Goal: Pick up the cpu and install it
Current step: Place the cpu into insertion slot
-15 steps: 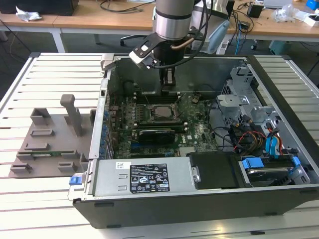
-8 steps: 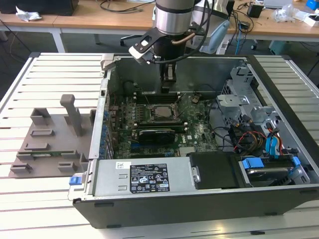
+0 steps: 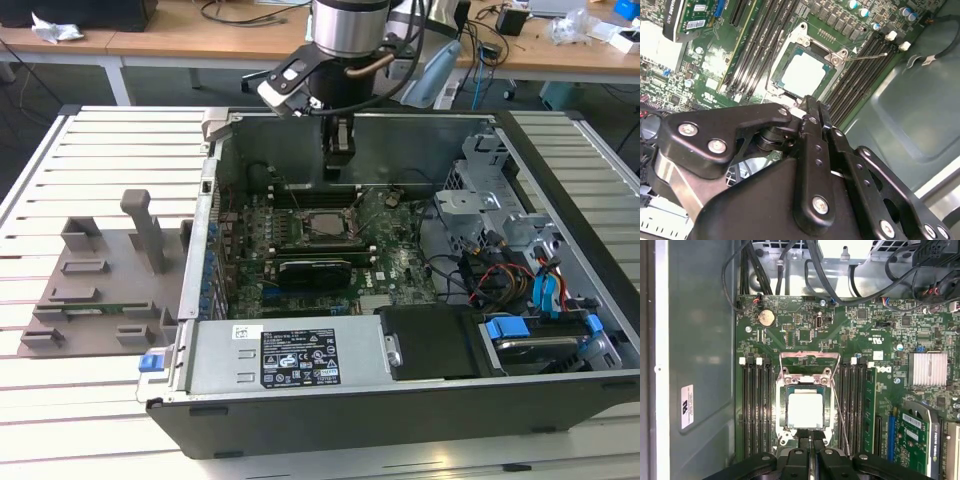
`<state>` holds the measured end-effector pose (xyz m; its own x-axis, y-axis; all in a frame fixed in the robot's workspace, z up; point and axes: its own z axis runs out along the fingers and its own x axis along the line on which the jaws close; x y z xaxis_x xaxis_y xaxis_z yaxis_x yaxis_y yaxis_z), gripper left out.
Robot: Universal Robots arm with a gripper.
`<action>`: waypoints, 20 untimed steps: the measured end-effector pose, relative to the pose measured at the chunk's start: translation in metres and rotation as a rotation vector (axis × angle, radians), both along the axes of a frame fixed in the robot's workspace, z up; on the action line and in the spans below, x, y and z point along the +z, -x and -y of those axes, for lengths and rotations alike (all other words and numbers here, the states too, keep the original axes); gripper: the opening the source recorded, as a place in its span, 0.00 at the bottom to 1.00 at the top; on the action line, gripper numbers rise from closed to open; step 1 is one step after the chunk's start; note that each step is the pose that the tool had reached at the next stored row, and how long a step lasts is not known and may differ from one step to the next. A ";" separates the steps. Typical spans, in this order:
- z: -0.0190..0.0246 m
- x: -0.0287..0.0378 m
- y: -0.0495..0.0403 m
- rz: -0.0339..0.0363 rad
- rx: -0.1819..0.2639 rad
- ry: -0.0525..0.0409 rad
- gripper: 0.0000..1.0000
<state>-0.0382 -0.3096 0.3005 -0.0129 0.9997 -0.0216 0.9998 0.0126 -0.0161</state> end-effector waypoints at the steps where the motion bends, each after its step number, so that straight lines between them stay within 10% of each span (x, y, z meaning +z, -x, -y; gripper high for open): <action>1: 0.0000 0.0017 0.0000 0.0000 0.000 0.0001 0.16; 20: 0.0000 0.0201 0.0000 0.0000 0.000 -0.0002 0.16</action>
